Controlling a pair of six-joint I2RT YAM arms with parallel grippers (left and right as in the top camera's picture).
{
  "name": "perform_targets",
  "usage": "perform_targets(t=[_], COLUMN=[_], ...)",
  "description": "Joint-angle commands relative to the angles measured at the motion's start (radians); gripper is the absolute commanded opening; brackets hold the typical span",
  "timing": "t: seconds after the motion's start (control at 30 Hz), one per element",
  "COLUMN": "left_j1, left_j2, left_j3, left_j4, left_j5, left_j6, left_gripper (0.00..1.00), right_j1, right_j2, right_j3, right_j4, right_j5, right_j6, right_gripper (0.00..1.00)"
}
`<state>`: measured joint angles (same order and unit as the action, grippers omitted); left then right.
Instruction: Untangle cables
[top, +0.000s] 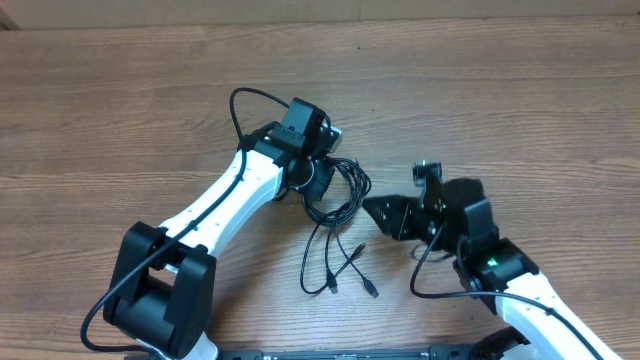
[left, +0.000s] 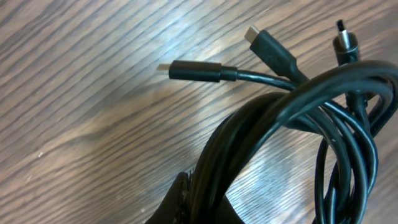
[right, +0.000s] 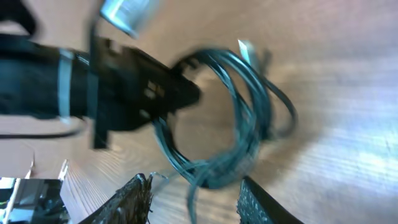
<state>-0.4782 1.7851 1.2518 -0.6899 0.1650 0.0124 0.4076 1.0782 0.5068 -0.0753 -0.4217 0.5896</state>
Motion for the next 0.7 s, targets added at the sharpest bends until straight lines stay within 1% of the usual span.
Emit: perform_targets(t=[0.0,0.17,0.23,0.33,0.4,0.53,0.67], left_j1=[-0.007,-0.007,-0.006,-0.006,-0.006,-0.006,-0.006], left_j2=[0.002,0.002,0.002,0.002,0.002,0.002,0.002], left_j3=[0.01,0.01,0.01,0.01,0.01,0.01,0.01], left_j4=[0.022,0.041,0.042,0.041,0.041,0.041,0.039], left_j5=[0.109,0.237,0.269,0.278,0.282,0.282,0.274], left_j6=[0.055,0.094,0.1,0.1,0.1,0.099,0.1], left_gripper=[0.04,0.04,0.04,0.05,0.04,0.04,0.04], right_j1=[0.003,0.003,0.003,0.003,0.003,0.003,0.002], right_j2=[-0.008,0.043,0.071,0.113,0.134,0.157,0.163], right_j3=[0.027,0.026,0.026,0.026,0.026,0.026,0.027], right_j4=[-0.007,-0.008,-0.005,0.018,0.051,0.079,0.076], right_j5=[0.01,0.0,0.002,-0.024,-0.06,-0.059,-0.058], right_j6=[-0.037,-0.021,0.011,0.054,0.073,0.133,0.143], right_gripper=[0.45,0.43,0.39,0.35,0.34,0.29,0.29])
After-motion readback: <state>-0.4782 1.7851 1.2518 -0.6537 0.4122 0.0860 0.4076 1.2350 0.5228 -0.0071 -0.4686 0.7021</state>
